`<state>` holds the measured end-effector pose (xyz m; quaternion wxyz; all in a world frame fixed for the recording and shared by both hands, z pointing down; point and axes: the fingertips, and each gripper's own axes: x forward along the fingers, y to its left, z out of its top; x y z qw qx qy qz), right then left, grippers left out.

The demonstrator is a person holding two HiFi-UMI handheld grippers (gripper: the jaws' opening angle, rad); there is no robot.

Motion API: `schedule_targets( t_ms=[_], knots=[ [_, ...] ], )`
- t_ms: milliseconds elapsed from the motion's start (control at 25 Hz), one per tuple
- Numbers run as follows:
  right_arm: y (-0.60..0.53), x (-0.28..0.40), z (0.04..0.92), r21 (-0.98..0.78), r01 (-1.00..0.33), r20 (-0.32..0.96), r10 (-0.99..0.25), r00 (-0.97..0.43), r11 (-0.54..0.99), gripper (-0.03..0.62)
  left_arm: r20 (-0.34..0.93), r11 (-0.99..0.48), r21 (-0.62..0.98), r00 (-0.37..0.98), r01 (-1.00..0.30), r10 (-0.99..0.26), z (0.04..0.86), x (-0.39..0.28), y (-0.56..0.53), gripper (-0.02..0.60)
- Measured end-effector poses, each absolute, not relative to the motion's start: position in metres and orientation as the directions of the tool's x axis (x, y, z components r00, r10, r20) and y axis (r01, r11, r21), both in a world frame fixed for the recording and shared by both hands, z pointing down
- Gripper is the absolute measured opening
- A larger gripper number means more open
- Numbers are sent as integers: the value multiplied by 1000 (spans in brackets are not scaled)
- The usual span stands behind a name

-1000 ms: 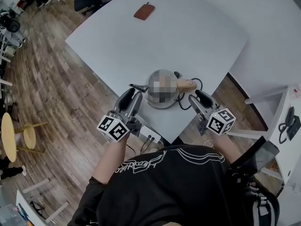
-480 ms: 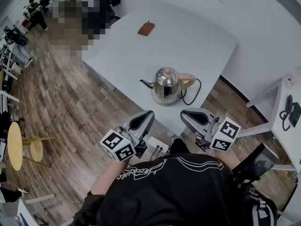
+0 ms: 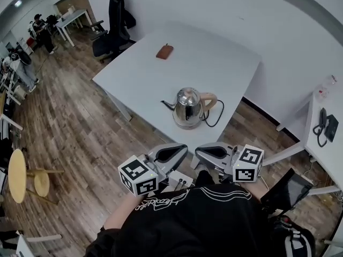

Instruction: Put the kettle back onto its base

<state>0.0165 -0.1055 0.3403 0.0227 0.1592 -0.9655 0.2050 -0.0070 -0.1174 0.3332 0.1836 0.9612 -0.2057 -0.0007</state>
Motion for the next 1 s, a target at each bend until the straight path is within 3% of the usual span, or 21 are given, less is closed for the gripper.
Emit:
schedule_targets(
  t_ms=[400, 1000],
  knots=[
    [-106, 35, 356, -412, -375, 145, -347, -927, 830, 6, 83, -841, 398, 928, -366, -364, 336, 4, -112, 3],
    [-111, 43, 349, -434, -379, 94, -377, -921, 817, 5, 135, -844, 383, 926, -376, -351, 337, 3, -114, 3]
  ],
)
